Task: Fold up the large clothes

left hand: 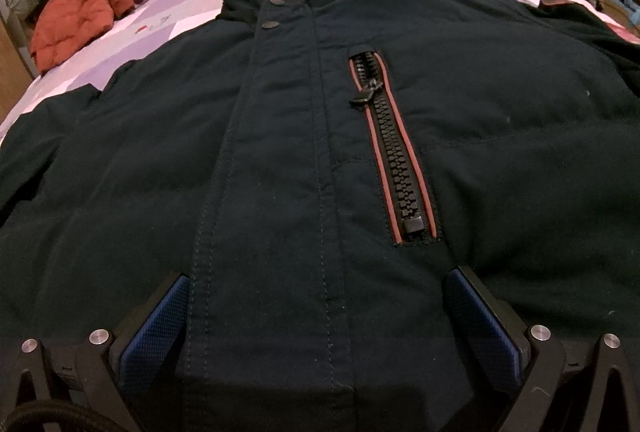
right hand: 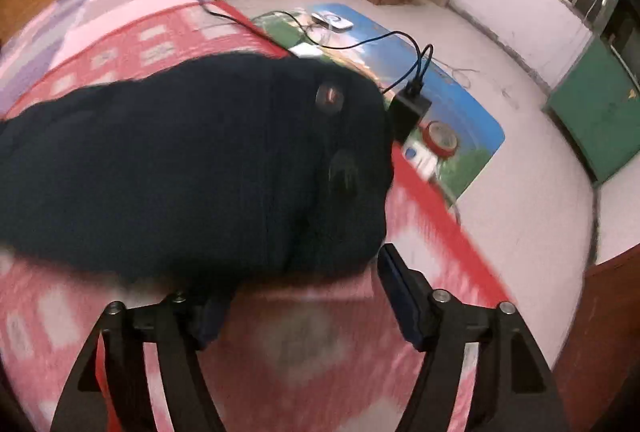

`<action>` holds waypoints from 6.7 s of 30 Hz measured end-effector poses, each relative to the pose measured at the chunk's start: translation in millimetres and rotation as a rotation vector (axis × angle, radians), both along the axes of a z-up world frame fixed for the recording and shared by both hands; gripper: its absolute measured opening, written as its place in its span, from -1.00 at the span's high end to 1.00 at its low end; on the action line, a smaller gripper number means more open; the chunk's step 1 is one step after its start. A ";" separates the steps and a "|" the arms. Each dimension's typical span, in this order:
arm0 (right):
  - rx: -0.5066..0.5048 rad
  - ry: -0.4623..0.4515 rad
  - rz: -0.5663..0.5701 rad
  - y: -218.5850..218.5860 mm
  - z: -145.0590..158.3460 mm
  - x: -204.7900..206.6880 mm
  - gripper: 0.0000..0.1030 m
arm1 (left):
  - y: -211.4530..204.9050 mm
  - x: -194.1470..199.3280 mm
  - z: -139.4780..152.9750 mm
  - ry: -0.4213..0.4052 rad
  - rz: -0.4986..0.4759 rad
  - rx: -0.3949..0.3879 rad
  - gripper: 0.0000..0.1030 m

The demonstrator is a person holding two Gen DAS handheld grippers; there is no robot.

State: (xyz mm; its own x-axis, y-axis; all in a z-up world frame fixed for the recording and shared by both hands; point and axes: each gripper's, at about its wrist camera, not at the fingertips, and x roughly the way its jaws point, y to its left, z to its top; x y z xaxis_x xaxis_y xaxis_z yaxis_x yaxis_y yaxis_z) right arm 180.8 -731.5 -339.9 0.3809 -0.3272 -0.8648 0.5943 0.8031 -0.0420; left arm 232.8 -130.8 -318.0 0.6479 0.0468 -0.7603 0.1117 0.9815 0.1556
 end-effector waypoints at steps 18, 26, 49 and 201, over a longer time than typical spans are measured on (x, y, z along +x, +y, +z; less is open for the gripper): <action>0.690 -0.417 -0.616 -26.0 -11.3 6.7 -0.73 | 1.1 -0.5 -1.1 -0.007 0.000 0.005 -1.00; 0.624 -0.566 -0.617 -54.5 11.6 9.3 0.67 | 1.0 -0.3 -1.4 -0.004 -0.002 -0.001 -1.00; -0.018 -0.343 -0.211 24.8 140.7 36.6 0.71 | 62.6 23.1 36.1 -0.002 0.027 0.016 -1.00; -0.115 -0.087 0.290 359.1 32.4 211.8 -0.73 | 139.4 173.9 -18.6 -0.016 0.134 -0.188 -1.00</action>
State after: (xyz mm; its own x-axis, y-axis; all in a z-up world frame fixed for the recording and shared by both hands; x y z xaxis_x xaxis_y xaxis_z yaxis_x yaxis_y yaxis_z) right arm 392.6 -372.4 -307.6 0.5431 -0.2885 -0.7885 0.3472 0.9322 -0.1019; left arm 406.8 8.6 -336.6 0.6572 -0.0085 -0.7537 -0.0225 0.9993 -0.0309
